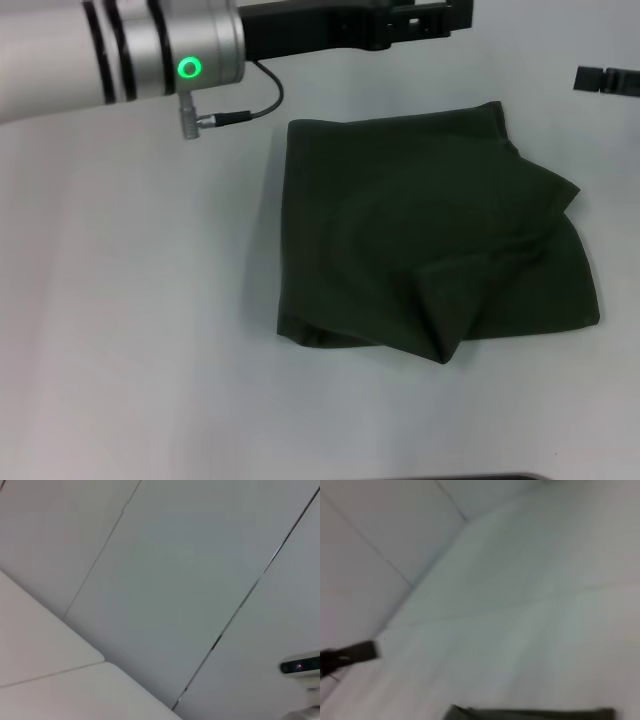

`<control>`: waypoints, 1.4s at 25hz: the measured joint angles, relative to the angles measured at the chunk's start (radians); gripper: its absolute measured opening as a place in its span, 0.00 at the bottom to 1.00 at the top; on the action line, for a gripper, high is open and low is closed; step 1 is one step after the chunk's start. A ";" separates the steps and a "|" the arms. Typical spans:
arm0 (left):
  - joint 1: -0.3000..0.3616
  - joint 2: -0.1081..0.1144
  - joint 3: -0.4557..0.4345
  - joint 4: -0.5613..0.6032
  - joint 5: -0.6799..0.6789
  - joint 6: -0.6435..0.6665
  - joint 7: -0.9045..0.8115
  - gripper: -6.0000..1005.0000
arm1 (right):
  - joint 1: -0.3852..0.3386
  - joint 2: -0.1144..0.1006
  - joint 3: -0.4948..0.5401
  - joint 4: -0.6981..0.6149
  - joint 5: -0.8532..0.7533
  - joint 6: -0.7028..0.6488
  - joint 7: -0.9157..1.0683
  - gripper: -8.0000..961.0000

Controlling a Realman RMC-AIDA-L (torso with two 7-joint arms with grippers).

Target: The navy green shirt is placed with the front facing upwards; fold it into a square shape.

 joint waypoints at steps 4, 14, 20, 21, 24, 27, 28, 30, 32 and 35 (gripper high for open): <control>0.043 0.001 -0.042 0.019 0.003 0.029 0.042 0.91 | 0.032 -0.006 -0.002 0.011 -0.080 0.024 0.084 0.95; 0.129 0.003 -0.092 0.099 0.044 0.025 0.078 0.91 | 0.097 0.016 -0.059 0.064 -0.181 0.082 0.138 0.95; 0.144 0.003 -0.146 0.103 0.064 0.030 0.083 0.91 | 0.105 0.047 -0.068 0.071 -0.182 0.113 0.124 0.95; 0.144 0.003 -0.148 0.103 0.065 0.030 0.084 0.91 | 0.106 0.049 -0.068 0.074 -0.182 0.117 0.123 0.95; 0.145 0.003 -0.151 0.104 0.066 0.025 0.097 0.91 | 0.115 0.056 -0.076 0.094 -0.182 0.138 0.114 0.95; 0.145 0.003 -0.152 0.104 0.066 0.023 0.099 0.91 | 0.125 0.062 -0.098 0.103 -0.183 0.160 0.112 0.95; 0.145 0.003 -0.152 0.105 0.066 0.023 0.099 0.91 | 0.129 0.064 -0.105 0.105 -0.183 0.164 0.112 0.95; 0.145 0.003 -0.153 0.110 0.066 0.025 0.099 0.91 | 0.134 0.068 -0.115 0.105 -0.183 0.165 0.112 0.94; 0.147 0.003 -0.154 0.114 0.066 0.023 0.099 0.91 | 0.138 0.070 -0.119 0.106 -0.183 0.167 0.112 0.94; 0.147 0.003 -0.154 0.114 0.066 0.018 0.099 0.91 | 0.139 0.070 -0.120 0.106 -0.183 0.167 0.112 0.94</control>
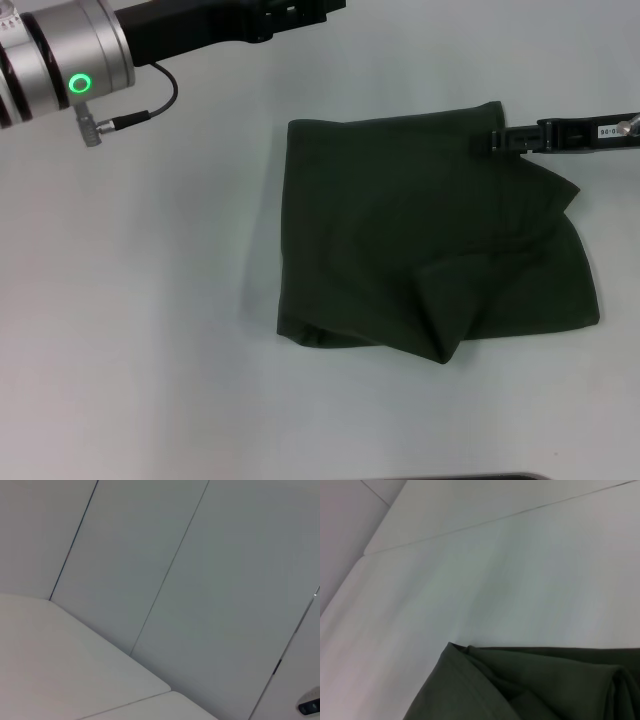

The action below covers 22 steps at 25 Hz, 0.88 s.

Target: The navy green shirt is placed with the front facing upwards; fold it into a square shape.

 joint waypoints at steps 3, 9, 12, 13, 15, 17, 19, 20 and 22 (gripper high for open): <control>0.001 0.000 0.000 -0.001 0.000 -0.004 0.000 0.91 | 0.000 0.000 -0.001 0.000 0.000 0.001 0.000 0.94; 0.003 0.000 0.000 -0.002 0.000 -0.015 0.001 0.91 | 0.001 0.003 -0.021 0.000 0.000 0.006 0.003 0.94; 0.004 0.000 0.000 -0.002 0.000 -0.015 0.001 0.91 | 0.004 0.004 -0.041 0.000 0.000 0.012 0.009 0.92; 0.004 0.000 0.000 -0.002 0.000 -0.015 0.001 0.91 | 0.005 0.004 -0.048 0.000 0.000 0.013 0.012 0.90; 0.005 0.000 0.000 -0.002 0.000 -0.015 0.001 0.91 | 0.007 0.005 -0.057 0.000 0.000 0.013 0.018 0.88; 0.005 0.000 0.000 -0.001 0.000 -0.015 0.001 0.91 | 0.007 0.006 -0.057 0.000 0.002 0.012 0.023 0.79; 0.005 0.000 0.000 0.000 0.000 -0.014 0.001 0.91 | 0.006 0.006 -0.054 -0.003 0.005 0.012 0.023 0.70; 0.005 0.000 0.000 0.000 0.000 -0.014 0.001 0.91 | 0.004 0.006 -0.053 -0.005 0.007 0.012 0.023 0.66; 0.005 0.000 0.000 0.001 0.000 -0.014 0.001 0.91 | 0.002 0.006 -0.053 -0.008 0.015 0.011 0.023 0.59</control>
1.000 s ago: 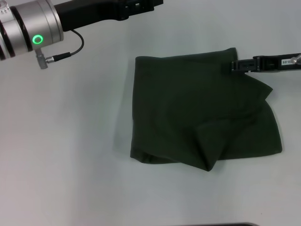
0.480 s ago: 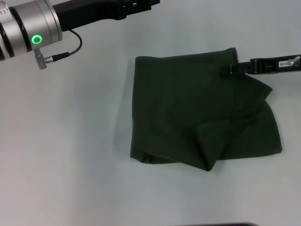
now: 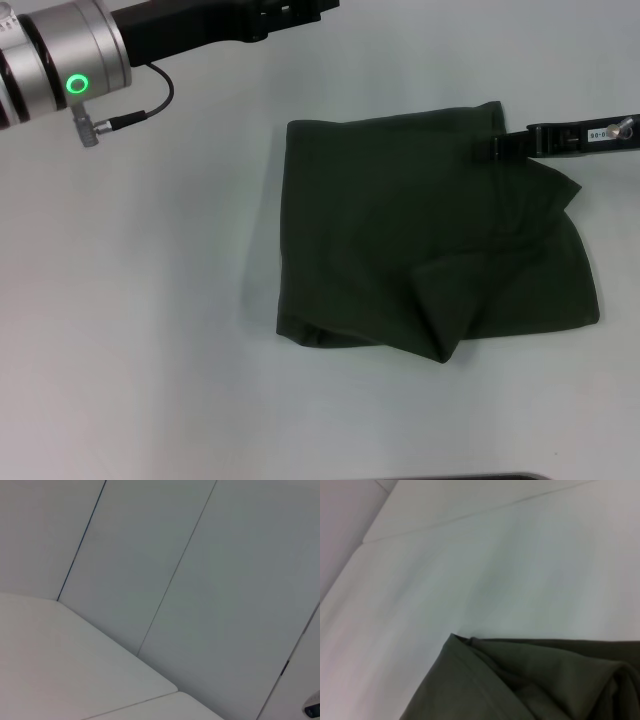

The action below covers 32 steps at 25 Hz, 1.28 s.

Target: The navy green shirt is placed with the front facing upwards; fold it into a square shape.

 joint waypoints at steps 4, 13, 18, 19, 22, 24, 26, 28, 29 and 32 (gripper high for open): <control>0.000 0.000 0.000 0.000 -0.001 0.000 0.007 0.91 | 0.000 -0.001 0.000 -0.001 0.013 -0.002 -0.002 0.44; 0.000 -0.001 -0.011 -0.005 -0.004 0.000 0.020 0.91 | 0.024 -0.003 -0.001 -0.003 0.052 -0.037 -0.004 0.16; 0.003 -0.002 -0.024 -0.007 -0.004 0.008 0.022 0.91 | 0.026 -0.001 -0.008 -0.001 0.050 -0.036 -0.002 0.15; 0.004 -0.002 -0.024 -0.007 -0.006 0.009 0.022 0.91 | 0.024 0.000 -0.008 0.000 0.049 -0.033 -0.001 0.16; 0.005 -0.002 -0.024 -0.007 -0.007 0.009 0.023 0.91 | 0.013 0.000 -0.009 0.004 0.047 -0.024 0.000 0.18; 0.005 -0.002 -0.024 -0.007 -0.008 0.009 0.023 0.91 | 0.006 0.000 -0.008 0.005 0.047 -0.014 0.001 0.20; 0.005 -0.002 -0.025 -0.007 -0.008 0.009 0.023 0.91 | -0.002 0.001 -0.008 0.005 0.047 0.000 0.001 0.22; 0.005 -0.002 -0.025 -0.007 -0.008 0.009 0.023 0.91 | -0.008 0.001 -0.006 0.005 0.046 0.012 0.001 0.24; 0.006 -0.002 -0.025 -0.007 -0.008 0.010 0.023 0.91 | -0.011 0.002 -0.004 0.005 0.046 0.018 0.001 0.25; 0.009 -0.002 -0.025 -0.007 -0.008 0.011 0.023 0.91 | -0.017 0.002 -0.001 0.001 0.050 0.021 -0.006 0.27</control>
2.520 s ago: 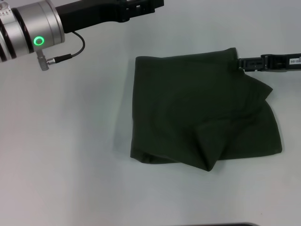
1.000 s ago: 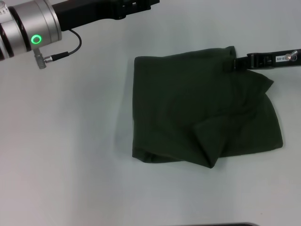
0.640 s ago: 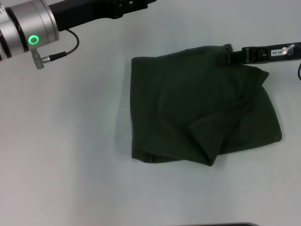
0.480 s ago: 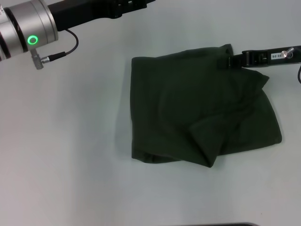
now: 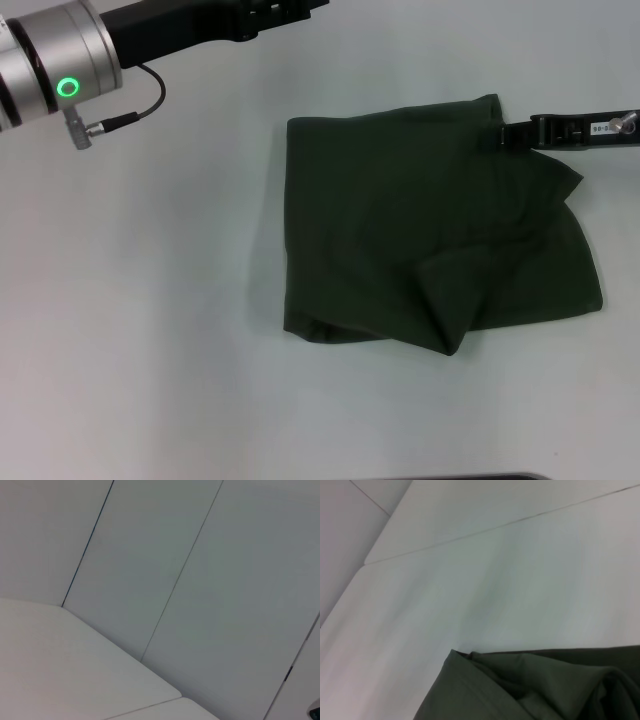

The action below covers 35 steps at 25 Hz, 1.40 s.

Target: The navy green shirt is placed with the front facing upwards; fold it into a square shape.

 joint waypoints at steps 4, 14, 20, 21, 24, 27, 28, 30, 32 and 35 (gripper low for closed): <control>0.001 0.000 0.000 0.000 0.000 0.000 0.000 0.91 | -0.005 0.000 0.005 -0.014 0.012 -0.007 -0.014 0.31; 0.004 -0.001 0.000 0.000 0.000 0.000 0.000 0.91 | -0.032 -0.002 0.014 -0.077 0.044 -0.008 -0.013 0.54; 0.006 -0.003 0.000 0.000 0.000 0.000 0.009 0.91 | -0.030 0.001 0.006 -0.075 0.041 -0.022 -0.009 0.75; 0.006 -0.003 0.000 0.000 0.000 0.000 0.010 0.91 | -0.028 0.002 0.006 -0.073 0.039 -0.024 -0.009 0.78; 0.007 -0.003 0.000 0.000 0.000 0.001 0.010 0.91 | -0.023 0.005 0.004 -0.067 0.037 -0.025 -0.010 0.87; 0.007 -0.003 0.000 0.000 0.000 0.001 0.011 0.91 | -0.021 0.008 -0.009 -0.063 0.036 -0.027 -0.010 0.94; 0.007 -0.003 0.000 0.000 0.000 0.002 0.012 0.91 | -0.021 0.008 -0.017 -0.063 0.036 -0.029 -0.010 0.94; 0.007 -0.003 0.000 0.000 0.000 0.002 0.012 0.91 | -0.020 0.009 -0.028 -0.063 0.037 -0.035 -0.008 0.94; 0.007 -0.003 0.000 0.000 0.000 0.002 0.013 0.91 | -0.019 0.009 -0.034 -0.063 0.038 -0.045 -0.008 0.94; 0.006 -0.003 0.000 0.000 0.000 0.002 0.014 0.91 | -0.018 0.010 -0.036 -0.068 0.042 -0.068 -0.008 0.94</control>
